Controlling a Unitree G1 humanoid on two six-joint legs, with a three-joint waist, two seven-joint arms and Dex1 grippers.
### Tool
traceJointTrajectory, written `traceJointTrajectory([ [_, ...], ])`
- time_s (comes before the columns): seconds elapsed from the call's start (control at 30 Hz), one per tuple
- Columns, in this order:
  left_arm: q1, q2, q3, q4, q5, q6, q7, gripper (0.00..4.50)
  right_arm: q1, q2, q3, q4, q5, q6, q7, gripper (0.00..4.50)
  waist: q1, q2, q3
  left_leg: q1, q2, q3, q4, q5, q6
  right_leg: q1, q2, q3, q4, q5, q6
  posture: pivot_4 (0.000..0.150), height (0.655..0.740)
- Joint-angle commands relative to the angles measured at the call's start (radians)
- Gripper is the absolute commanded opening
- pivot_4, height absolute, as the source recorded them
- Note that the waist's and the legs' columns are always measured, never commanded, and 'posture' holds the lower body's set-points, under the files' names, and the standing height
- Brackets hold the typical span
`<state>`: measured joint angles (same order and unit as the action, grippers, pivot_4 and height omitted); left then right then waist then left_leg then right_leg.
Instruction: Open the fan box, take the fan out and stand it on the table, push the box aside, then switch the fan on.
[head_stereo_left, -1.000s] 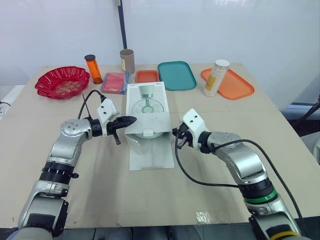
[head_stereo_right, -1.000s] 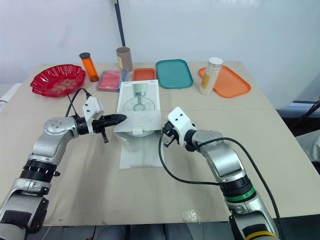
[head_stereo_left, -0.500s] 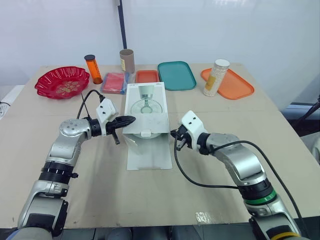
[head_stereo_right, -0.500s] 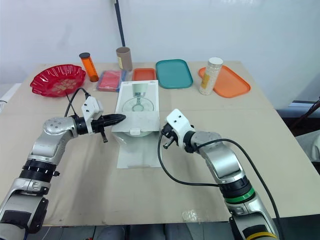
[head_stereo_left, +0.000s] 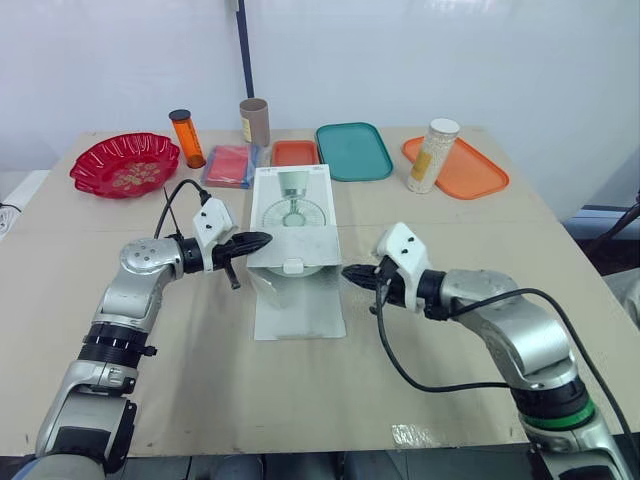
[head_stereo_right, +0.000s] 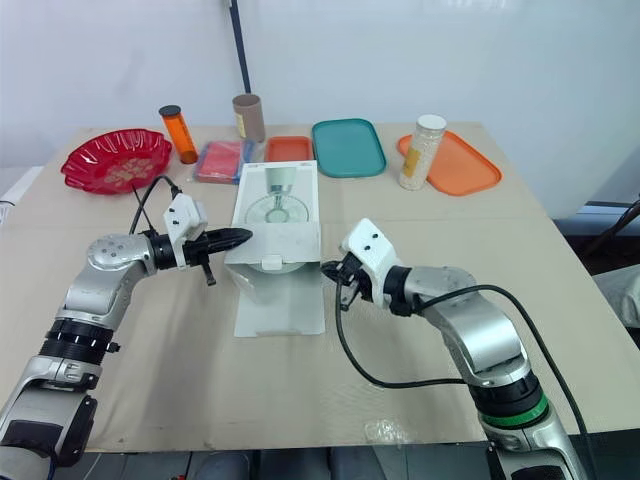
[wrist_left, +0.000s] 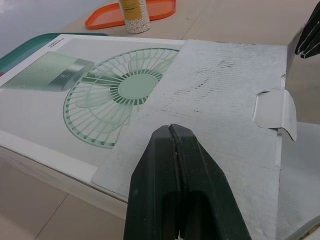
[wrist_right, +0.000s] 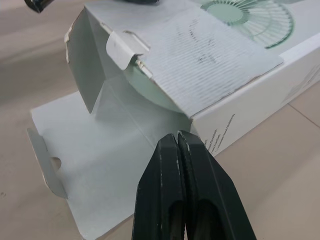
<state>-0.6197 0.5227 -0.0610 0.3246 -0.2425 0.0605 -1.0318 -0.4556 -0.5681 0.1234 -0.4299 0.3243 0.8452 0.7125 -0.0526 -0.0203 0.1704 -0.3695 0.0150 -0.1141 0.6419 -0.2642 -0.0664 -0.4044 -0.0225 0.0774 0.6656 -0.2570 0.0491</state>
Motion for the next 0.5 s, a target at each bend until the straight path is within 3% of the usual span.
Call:
traceJointTrajectory([
  [0.03, 0.010, 0.006, -0.005, 0.015, 0.020, 0.005, -0.001, 0.00, -0.043, 0.017, -0.030, 0.002, 0.015, -0.013, -0.022, 0.04, 0.000, 0.000, 0.000, 0.000, 0.000, 0.000, 0.000, 0.000, 0.000, 0.000, 0.000, 0.000, 0.000, 0.000, 0.000, 0.150, 0.7400],
  [0.5, 0.029, 0.024, 0.011, -0.051, 0.006, 0.032, 0.009, 0.00, -0.120, 0.153, 0.037, 0.212, -0.056, -0.235, -0.055, 0.04, -0.001, 0.000, 0.000, 0.000, 0.000, 0.000, 0.000, 0.000, 0.000, 0.000, 0.000, 0.000, 0.000, 0.000, 0.000, 0.150, 0.7400],
])
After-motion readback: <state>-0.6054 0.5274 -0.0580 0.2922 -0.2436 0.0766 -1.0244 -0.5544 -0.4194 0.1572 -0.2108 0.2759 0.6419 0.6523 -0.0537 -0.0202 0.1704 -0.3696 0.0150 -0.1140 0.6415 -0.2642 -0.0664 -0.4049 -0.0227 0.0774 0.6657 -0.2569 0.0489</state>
